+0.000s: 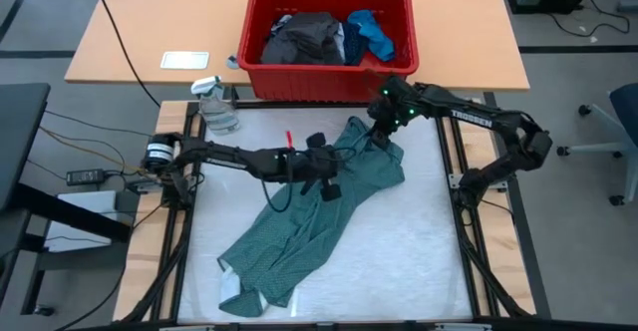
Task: Fold laundry
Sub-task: Fold the green shirt
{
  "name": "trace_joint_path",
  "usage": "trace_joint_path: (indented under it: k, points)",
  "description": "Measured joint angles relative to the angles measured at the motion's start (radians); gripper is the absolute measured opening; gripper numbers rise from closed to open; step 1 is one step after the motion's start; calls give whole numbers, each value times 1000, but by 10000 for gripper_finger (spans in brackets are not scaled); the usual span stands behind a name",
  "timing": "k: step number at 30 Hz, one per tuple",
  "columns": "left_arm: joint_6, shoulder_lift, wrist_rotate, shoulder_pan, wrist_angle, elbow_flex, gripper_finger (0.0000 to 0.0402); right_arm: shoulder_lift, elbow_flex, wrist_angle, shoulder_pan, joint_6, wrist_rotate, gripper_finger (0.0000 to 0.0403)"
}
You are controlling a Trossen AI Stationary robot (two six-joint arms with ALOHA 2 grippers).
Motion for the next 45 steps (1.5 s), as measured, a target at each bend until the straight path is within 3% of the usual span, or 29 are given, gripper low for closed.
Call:
trace_joint_path:
  k: [4, 8, 15, 22, 29, 35, 39, 45]
  points:
    - [-65, 65, 2, -10, 0, 1, 0, -37, -82, 6, 31, 2, 2, 0]
    - [-68, 144, 35, -61, 91, -2, 0, -97, -270, 64, 82, 33, 24, 0]
    - [-71, 180, 82, -94, 141, -1, 0, -153, -487, 207, 99, 85, 26, 12]
    - [-125, 241, 293, -53, 128, -3, 3, -91, -484, 237, 84, 121, -3, 33]
    - [-252, 199, 289, -38, 133, 0, 71, -112, -405, 80, 78, 172, 15, 125]
    - [-346, 154, 289, -39, -8, -1, 149, -199, -309, 23, 74, 217, 23, 176]
    - [-447, 128, 289, -49, -185, -2, 177, -205, -318, 104, 94, 268, -10, 178]
    - [-480, 81, 288, -71, -321, -1, 177, -125, -456, 355, 157, 356, -7, 170]
